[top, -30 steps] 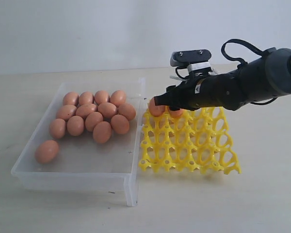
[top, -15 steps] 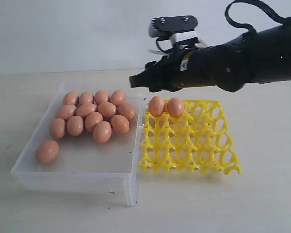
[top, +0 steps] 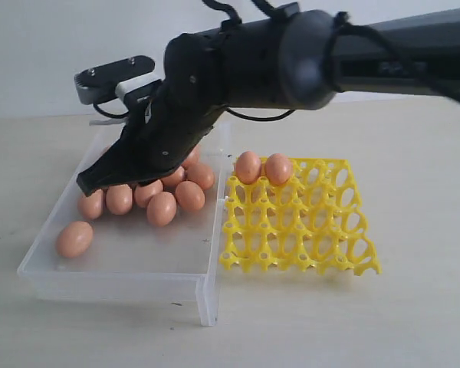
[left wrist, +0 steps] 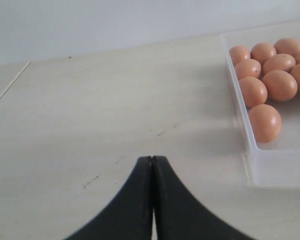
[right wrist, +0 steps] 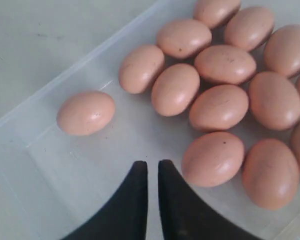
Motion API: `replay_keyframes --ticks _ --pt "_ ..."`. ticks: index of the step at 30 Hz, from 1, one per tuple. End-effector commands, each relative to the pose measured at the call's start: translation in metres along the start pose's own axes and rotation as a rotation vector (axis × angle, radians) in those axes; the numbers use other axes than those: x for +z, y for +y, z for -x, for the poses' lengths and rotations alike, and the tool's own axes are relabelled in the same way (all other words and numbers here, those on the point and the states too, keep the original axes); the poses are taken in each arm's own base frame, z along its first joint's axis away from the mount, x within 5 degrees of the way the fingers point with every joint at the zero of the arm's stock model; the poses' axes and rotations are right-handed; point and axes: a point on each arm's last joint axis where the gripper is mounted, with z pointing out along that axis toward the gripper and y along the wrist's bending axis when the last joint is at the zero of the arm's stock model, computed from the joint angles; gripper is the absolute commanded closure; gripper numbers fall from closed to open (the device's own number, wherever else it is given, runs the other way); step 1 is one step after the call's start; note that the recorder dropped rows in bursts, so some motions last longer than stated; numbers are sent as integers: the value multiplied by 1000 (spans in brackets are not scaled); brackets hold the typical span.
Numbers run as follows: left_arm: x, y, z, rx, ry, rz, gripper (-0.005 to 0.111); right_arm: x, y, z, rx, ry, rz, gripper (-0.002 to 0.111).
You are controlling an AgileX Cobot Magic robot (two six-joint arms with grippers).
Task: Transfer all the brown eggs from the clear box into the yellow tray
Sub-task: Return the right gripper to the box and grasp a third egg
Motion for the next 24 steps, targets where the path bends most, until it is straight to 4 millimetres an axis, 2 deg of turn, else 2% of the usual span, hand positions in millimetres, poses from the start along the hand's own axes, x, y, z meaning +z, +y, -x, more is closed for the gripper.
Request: replay_keyframes --ticks 1,4,6,8,11,16,19,24 --pt "0 0 2 -6 -13 -6 107 26 -3 6 36 125 -9 79" --pt "0 0 2 -6 -13 -6 107 41 -9 10 106 168 -26 62" --pt "0 0 2 -6 -13 -6 107 49 -11 14 132 180 -28 58" --pt "0 0 2 -6 -13 -6 107 56 -13 19 179 180 -31 58" --pt "0 0 2 -6 -13 -6 107 56 -17 28 236 144 -37 58" --pt "0 0 2 -6 -13 -6 107 57 -39 27 365 145 -63 58" --pt "0 0 2 -6 -13 -6 107 60 -40 26 410 145 -65 58" --pt "0 0 2 -6 -13 -6 107 76 -44 17 444 174 -75 58"
